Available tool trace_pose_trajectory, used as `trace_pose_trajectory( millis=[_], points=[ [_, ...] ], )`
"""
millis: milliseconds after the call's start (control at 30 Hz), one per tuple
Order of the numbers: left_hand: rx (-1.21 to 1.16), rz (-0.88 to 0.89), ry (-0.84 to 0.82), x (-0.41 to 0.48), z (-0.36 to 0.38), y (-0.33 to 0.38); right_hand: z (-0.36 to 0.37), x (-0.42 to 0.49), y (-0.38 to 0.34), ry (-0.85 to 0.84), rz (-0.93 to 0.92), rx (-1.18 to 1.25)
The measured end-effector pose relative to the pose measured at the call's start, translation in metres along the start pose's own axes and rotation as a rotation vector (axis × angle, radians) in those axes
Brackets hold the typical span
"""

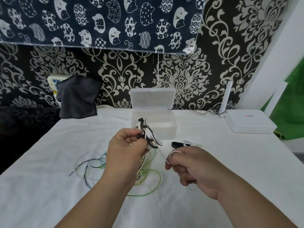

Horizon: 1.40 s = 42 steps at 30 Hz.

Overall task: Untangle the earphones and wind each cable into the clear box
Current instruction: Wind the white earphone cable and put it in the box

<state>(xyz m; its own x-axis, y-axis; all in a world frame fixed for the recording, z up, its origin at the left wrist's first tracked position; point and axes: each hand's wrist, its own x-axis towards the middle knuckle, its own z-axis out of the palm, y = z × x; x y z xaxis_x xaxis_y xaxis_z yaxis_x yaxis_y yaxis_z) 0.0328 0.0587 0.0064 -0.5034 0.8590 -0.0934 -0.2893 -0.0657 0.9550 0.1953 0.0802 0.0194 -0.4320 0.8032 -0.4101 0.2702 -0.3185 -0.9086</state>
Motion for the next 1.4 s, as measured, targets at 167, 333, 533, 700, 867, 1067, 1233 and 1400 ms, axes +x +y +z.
trace_pose_trajectory(
  millis=[167, 333, 533, 700, 867, 1067, 1233, 1400],
  points=[
    [0.186, 0.076, 0.007, 0.001, -0.005, -0.004, 0.002, -0.009, -0.006, -0.107, -0.209, -0.238],
    [0.635, 0.329, -0.065, -0.004, -0.005, -0.001, -0.002, -0.017, -0.016, -0.031, -0.372, -0.328],
    [0.966, 0.51, -0.351, -0.017, -0.001, -0.004, -0.013, -0.015, -0.017, 0.196, -0.446, -0.331],
    [0.8, 0.348, -0.415, -0.019, 0.001, -0.002, -0.024, -0.01, -0.012, 0.407, -0.458, -0.333],
    [0.523, 0.154, -0.5, -0.019, 0.003, 0.005, -0.028, -0.002, -0.007, 0.479, -0.379, -0.3],
    [0.274, 0.109, -0.449, -0.016, 0.004, 0.0, -0.02, 0.005, 0.001, 0.29, -0.128, -0.273],
    [0.216, 0.118, -0.301, -0.01, 0.001, -0.003, -0.008, 0.007, 0.009, 0.015, -0.06, -0.315],
    [0.197, 0.075, -0.243, -0.011, 0.001, -0.001, -0.007, 0.0, 0.005, -0.177, -0.033, -0.267]
  ],
)
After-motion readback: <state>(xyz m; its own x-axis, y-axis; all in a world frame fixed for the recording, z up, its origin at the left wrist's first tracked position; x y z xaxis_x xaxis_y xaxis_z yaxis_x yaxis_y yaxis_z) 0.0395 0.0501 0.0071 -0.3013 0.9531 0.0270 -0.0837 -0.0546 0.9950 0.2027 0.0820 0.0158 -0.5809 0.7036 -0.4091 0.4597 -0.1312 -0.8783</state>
